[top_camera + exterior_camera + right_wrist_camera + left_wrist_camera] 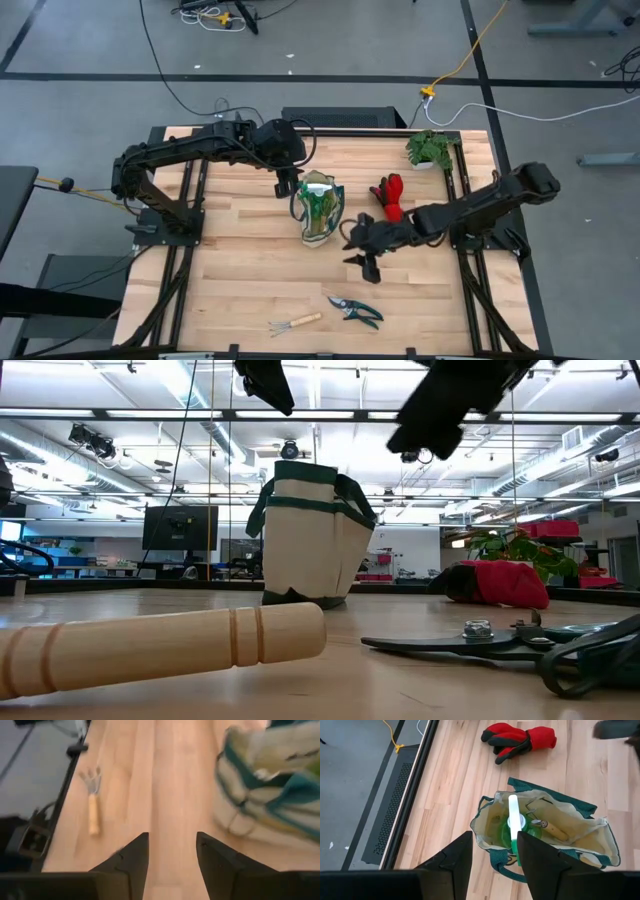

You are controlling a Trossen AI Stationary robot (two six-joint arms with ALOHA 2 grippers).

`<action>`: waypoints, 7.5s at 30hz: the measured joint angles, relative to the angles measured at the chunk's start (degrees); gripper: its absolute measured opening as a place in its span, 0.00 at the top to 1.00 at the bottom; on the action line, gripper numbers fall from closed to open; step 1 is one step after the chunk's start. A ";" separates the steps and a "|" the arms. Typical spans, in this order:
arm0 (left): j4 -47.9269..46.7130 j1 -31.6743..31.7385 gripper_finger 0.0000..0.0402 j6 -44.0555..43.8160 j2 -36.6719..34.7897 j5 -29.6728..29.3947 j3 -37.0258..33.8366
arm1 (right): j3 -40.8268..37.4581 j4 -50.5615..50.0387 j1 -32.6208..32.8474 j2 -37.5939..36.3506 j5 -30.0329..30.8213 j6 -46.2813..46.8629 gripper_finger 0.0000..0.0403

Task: Pick & Place Garden tools in Gardening bag
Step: Put the green shear scissors into the brown gardening bag

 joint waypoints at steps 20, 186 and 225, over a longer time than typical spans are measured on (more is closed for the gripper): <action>0.01 0.02 0.59 -0.33 0.00 -0.01 0.00 | 6.58 -11.85 12.69 3.87 -7.17 18.84 0.59; -0.16 0.02 0.59 -1.40 0.00 -0.03 0.00 | 8.35 -13.65 15.13 19.58 4.63 29.98 0.97; 0.10 0.02 0.59 -1.55 -0.02 -0.03 -0.02 | 10.14 5.22 6.06 8.40 34.09 -2.98 0.97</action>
